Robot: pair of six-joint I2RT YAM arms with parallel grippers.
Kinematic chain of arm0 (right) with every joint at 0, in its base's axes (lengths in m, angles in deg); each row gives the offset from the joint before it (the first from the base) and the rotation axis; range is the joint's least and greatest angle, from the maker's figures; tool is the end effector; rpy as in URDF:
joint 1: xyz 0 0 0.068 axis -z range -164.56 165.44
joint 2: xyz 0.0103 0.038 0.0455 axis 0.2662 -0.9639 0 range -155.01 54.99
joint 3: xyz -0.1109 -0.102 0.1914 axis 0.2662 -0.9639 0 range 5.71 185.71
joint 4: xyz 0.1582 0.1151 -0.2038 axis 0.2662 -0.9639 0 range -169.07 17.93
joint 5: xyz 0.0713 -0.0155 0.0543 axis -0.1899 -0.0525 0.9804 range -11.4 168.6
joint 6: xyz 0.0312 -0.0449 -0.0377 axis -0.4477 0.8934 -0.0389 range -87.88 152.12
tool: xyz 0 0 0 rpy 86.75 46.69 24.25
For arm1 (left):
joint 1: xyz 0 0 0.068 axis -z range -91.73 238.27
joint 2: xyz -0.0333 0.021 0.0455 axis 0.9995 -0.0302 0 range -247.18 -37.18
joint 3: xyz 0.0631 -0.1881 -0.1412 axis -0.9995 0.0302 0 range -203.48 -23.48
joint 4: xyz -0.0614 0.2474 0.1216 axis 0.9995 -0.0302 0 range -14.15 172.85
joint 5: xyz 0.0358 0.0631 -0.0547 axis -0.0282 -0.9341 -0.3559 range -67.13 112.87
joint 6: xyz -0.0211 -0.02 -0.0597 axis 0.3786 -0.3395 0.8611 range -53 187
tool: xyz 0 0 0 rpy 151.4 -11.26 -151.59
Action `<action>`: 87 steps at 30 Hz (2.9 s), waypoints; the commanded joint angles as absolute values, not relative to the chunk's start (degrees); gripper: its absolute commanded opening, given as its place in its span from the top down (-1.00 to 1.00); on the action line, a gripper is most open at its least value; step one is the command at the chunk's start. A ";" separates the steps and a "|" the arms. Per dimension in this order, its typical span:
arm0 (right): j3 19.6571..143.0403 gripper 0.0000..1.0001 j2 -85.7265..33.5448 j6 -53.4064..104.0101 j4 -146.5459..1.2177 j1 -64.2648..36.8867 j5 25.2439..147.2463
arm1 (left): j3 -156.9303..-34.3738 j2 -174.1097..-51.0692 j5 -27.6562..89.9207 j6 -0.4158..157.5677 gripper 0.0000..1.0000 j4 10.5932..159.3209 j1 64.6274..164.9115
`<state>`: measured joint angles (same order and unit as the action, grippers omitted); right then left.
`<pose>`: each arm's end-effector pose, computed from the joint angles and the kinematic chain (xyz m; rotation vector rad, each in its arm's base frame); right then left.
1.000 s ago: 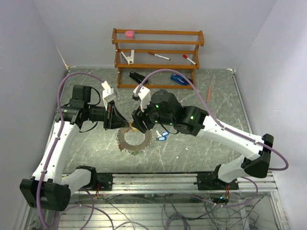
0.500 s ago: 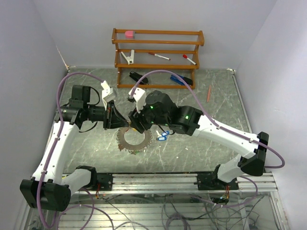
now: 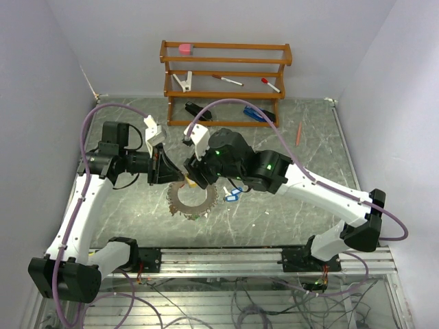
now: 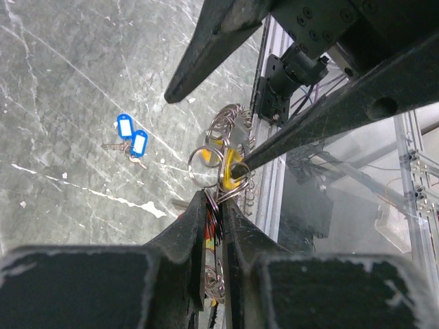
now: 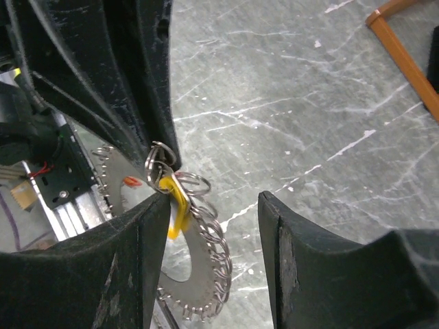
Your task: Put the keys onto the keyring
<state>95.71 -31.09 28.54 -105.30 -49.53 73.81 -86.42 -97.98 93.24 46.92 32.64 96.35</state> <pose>0.1635 0.3397 0.3628 -1.0493 1.8706 0.6326 0.2228 -0.0815 0.3191 1.0003 1.7901 -1.3088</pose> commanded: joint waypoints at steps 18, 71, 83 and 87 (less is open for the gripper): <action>101.84 -0.08 -33.77 32.42 -103.05 -48.90 68.47 | -86.94 -96.02 98.69 49.18 0.86 32.76 96.36; 101.43 0.31 -32.31 29.81 -109.05 -51.94 80.05 | -86.04 -96.86 97.30 51.48 0.86 34.68 96.36; 101.76 1.00 -32.64 30.88 -108.50 -51.89 78.61 | -85.50 -96.14 97.84 52.14 0.86 35.13 96.36; 102.69 1.00 -32.97 31.27 -109.10 -51.93 78.86 | -85.49 -96.03 97.86 51.70 0.86 34.75 96.36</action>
